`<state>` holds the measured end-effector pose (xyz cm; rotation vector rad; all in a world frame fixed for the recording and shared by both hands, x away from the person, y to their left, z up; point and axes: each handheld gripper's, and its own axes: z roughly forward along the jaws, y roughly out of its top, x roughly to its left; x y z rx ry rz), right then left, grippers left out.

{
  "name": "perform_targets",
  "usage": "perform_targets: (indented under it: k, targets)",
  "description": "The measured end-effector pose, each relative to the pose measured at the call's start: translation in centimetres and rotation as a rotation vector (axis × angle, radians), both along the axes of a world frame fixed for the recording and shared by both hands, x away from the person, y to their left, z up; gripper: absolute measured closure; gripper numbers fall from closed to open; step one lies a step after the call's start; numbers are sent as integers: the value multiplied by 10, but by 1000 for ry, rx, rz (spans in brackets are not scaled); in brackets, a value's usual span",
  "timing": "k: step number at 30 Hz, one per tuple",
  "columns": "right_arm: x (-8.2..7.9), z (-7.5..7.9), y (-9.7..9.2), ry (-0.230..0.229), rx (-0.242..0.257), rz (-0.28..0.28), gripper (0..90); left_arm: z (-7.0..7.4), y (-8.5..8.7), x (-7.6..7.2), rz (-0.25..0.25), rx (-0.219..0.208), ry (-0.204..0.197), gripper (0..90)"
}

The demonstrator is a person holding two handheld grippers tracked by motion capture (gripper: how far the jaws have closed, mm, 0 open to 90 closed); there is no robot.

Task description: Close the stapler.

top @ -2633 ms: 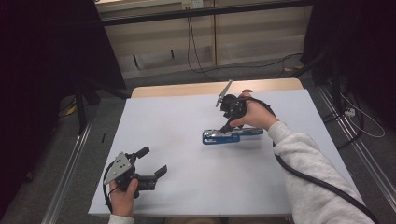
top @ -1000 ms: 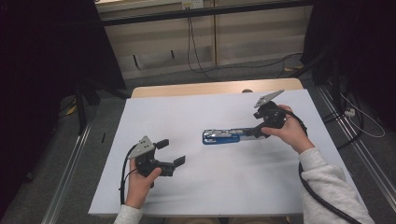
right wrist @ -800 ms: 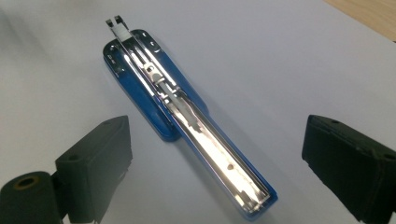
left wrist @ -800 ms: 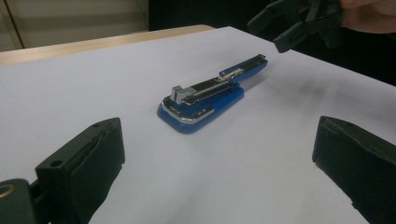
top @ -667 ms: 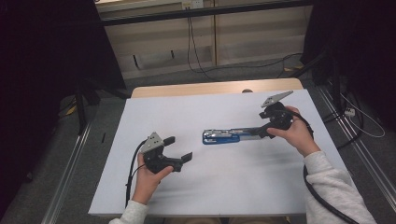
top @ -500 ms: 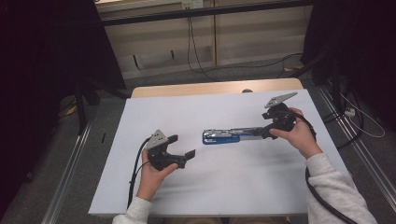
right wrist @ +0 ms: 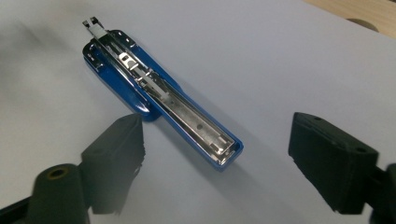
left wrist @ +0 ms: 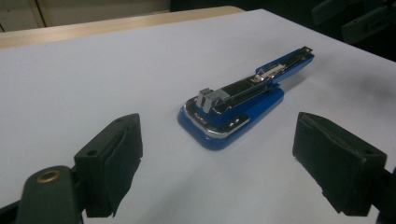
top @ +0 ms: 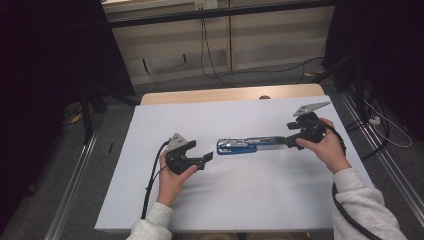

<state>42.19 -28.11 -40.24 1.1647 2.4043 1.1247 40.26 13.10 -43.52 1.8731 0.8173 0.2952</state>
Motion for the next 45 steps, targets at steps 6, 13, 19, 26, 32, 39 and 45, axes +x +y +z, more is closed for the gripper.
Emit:
perform_targets:
  k: [6, 13, 19, 26, 32, 39, 45]
  targets:
    - [-2, -1, -1, 8, -23, -18, 358, -5, -8, 8, 4, 32, 14, 422]
    - [-6, -1, -7, 3, -47, -30, 636, -9, -14, 15, 8, 56, 71, 655]
    - [-7, -8, -9, 27, -91, -36, 851, -15, -18, 19, 9, 90, 108, 791]
    - [-6, -20, -13, 47, -113, -75, 900, -21, -21, 24, 21, 127, 143, 855]
    - [-3, -32, -11, 83, -151, -75, 900, -22, -26, 26, 7, 162, 150, 890]
    - [-2, -37, -9, 93, -152, -68, 900, -24, -33, 30, 7, 190, 155, 898]
    - [-1, -41, -8, 98, -163, -63, 900, -26, -35, 33, 10, 195, 170, 898]
